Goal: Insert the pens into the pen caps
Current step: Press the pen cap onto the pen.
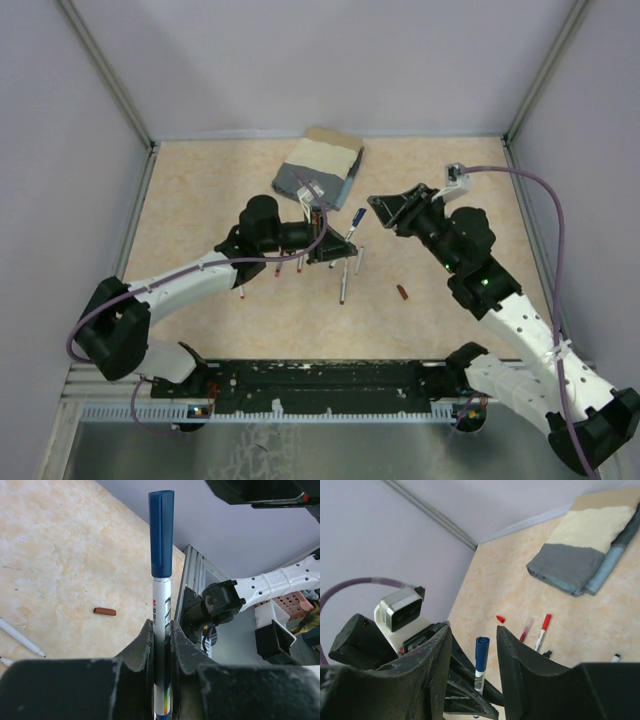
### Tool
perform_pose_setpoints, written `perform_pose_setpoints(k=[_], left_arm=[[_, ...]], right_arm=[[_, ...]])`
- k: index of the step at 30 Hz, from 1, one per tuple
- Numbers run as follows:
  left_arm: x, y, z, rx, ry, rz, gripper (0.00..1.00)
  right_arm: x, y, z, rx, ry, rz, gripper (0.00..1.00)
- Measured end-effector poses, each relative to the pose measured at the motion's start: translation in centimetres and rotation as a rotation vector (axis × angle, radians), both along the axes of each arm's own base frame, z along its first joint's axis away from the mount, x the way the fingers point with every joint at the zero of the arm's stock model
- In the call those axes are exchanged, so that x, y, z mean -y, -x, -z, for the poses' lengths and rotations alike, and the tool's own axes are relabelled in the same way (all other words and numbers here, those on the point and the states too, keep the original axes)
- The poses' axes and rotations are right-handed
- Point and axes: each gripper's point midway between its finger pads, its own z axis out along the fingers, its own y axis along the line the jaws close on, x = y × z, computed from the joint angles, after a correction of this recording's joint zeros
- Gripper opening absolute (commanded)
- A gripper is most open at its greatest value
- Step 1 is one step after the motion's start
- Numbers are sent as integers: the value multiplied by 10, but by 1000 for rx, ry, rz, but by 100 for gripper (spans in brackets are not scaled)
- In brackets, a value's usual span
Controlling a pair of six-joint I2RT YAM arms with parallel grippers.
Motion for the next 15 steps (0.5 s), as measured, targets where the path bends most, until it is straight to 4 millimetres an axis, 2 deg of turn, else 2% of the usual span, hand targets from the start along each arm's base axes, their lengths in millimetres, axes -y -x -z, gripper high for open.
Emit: perform_pose_setpoints(k=[6, 10, 15], left_arm=[[0, 5, -4, 12, 14, 27, 0], [0, 6, -5, 12, 16, 36, 0], [0, 8, -5, 12, 17, 44, 0]], right_arm=[[-28, -2, 17, -42, 35, -142, 41], [-37, 1, 25, -64, 44, -191, 38], [-41, 4, 23, -57, 39, -224, 31]])
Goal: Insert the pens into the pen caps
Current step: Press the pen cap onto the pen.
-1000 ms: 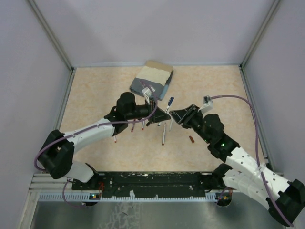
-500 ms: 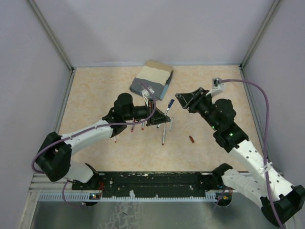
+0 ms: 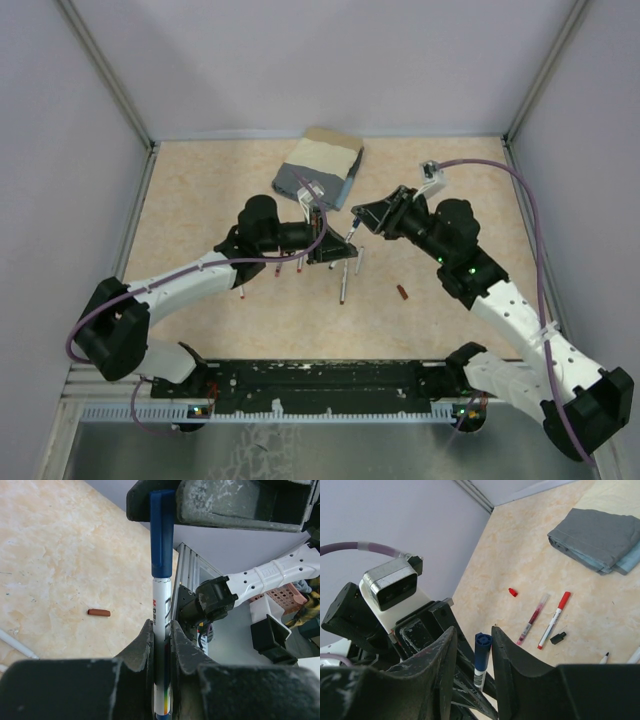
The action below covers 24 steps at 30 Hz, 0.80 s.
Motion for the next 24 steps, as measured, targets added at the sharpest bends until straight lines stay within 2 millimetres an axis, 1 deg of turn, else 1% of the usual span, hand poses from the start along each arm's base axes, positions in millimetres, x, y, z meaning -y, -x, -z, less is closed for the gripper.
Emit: perform_pose_setpoints(k=[3, 5, 6, 7, 14, 21, 24], left_arm=[[0, 0, -2, 5, 4, 2, 0], [0, 1, -3, 8, 8, 3, 0], [0, 1, -3, 9, 8, 5, 0], [-1, 1, -4, 9, 9, 4, 0], [-1, -3, -8, 17, 12, -23, 0], [-9, -9, -23, 69, 1, -90, 0], [-10, -11, -28, 81, -13, -102, 0]], right_arm=[[0, -1, 0, 0, -1, -1, 21], [-1, -2, 2, -6, -1, -4, 11], [-1, -3, 3, -11, -1, -4, 3], [-2, -3, 3, -13, -2, -4, 0], [-4, -5, 2, -14, -19, -9, 0], [-14, -1, -11, 34, -50, -16, 0], [-18, -1, -13, 60, -57, 1, 0]])
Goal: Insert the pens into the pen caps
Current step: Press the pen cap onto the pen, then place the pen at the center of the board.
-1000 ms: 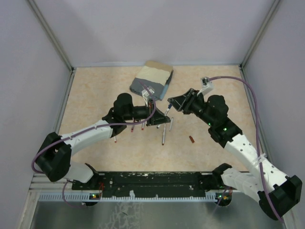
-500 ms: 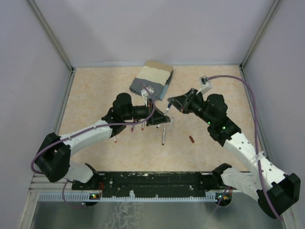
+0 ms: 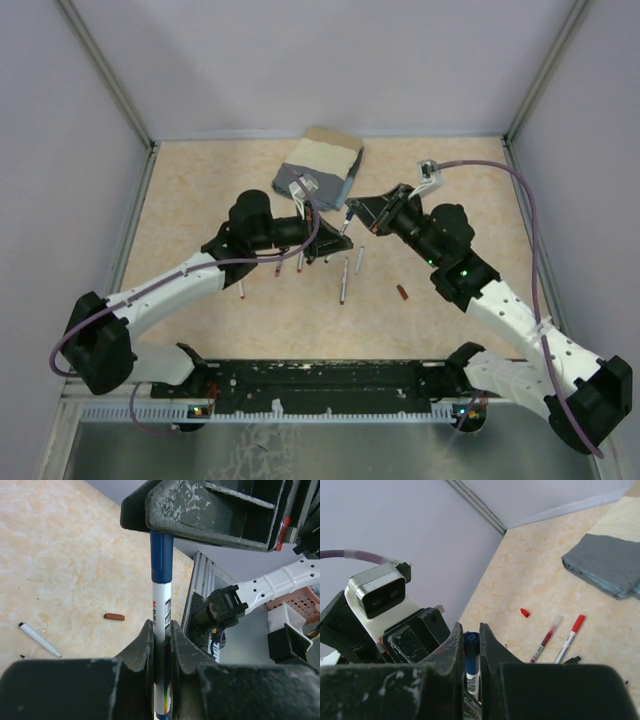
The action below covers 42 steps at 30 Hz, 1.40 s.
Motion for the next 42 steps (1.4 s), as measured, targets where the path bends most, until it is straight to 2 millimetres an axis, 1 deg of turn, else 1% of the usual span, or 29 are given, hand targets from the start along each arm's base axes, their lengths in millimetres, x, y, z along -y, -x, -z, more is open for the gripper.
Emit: perform_pose_setpoints(k=[5, 10, 14, 16, 18, 20, 24, 27, 29, 33, 35, 38, 42], left_arm=[[-6, 4, 3, -9, -38, -5, 0], [-10, 7, 20, -48, -101, -6, 0], [-16, 7, 32, -81, -152, -16, 0], [-17, 5, 31, -73, -157, -18, 0], [-17, -1, 20, -39, -146, -26, 0], [-16, -6, 8, -3, -129, -32, 0], [-16, -17, -20, 78, -85, -55, 0], [-17, -21, -32, 121, -65, -68, 0], [-17, -24, -39, 148, -55, -80, 0], [-22, -40, -61, 219, -22, -149, 0], [-25, -45, -66, 237, -18, -177, 0], [-29, -49, -65, 242, -28, -202, 0], [-34, -53, -55, 222, -63, -244, 0]], right_arm=[[-8, 2, 7, 20, -7, 38, 0], [-15, 5, 24, 18, -5, 78, 0], [-17, 7, 37, 3, 3, 79, 0], [-15, 5, 33, 5, -2, 68, 0], [-12, 2, 22, 18, -14, 39, 0], [-11, 0, 3, 42, -25, 8, 1], [-14, -6, -31, 86, -4, -31, 13], [-16, -7, -46, 109, 13, -46, 22], [-17, -5, -52, 111, 25, -56, 25], [-20, 4, -38, 58, 100, -102, 33], [-18, 6, -32, 40, 132, -107, 34], [-14, 9, -25, 21, 162, -104, 35], [-2, 15, -17, 18, 179, -70, 36]])
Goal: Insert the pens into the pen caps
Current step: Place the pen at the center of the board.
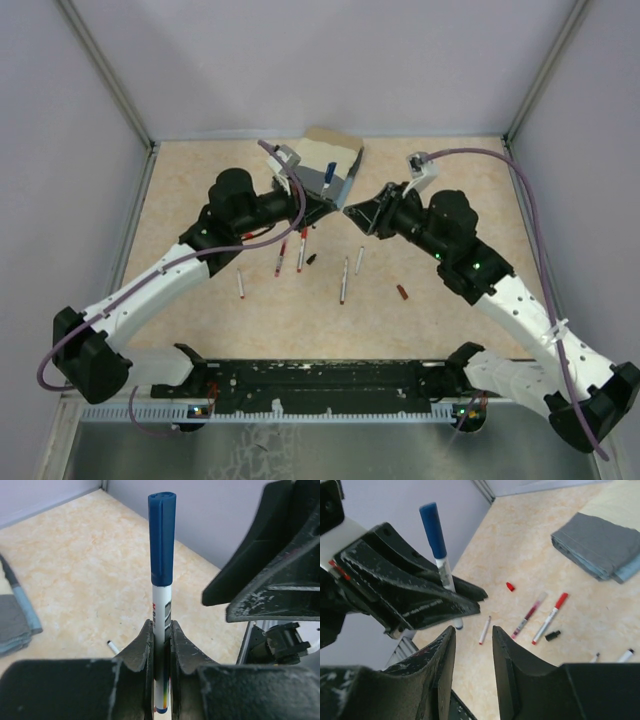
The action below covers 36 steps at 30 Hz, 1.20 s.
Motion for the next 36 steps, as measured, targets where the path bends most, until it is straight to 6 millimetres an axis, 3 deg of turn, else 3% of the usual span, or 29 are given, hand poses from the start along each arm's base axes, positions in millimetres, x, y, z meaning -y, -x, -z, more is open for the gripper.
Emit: perform_pose_setpoints(k=[7, 13, 27, 36], left_arm=[[-22, -18, 42, -114, -119, -149, 0], [-48, -35, 104, -260, -269, -308, 0], [-100, -42, 241, -540, -662, -559, 0], [-106, -48, 272, -593, -751, -604, 0]], right_arm=[[27, 3, 54, -86, 87, 116, 36], [41, 1, 92, -168, 169, 186, 36], [52, -5, 130, -269, 224, 272, 36], [54, -1, 145, -310, 234, 279, 36]])
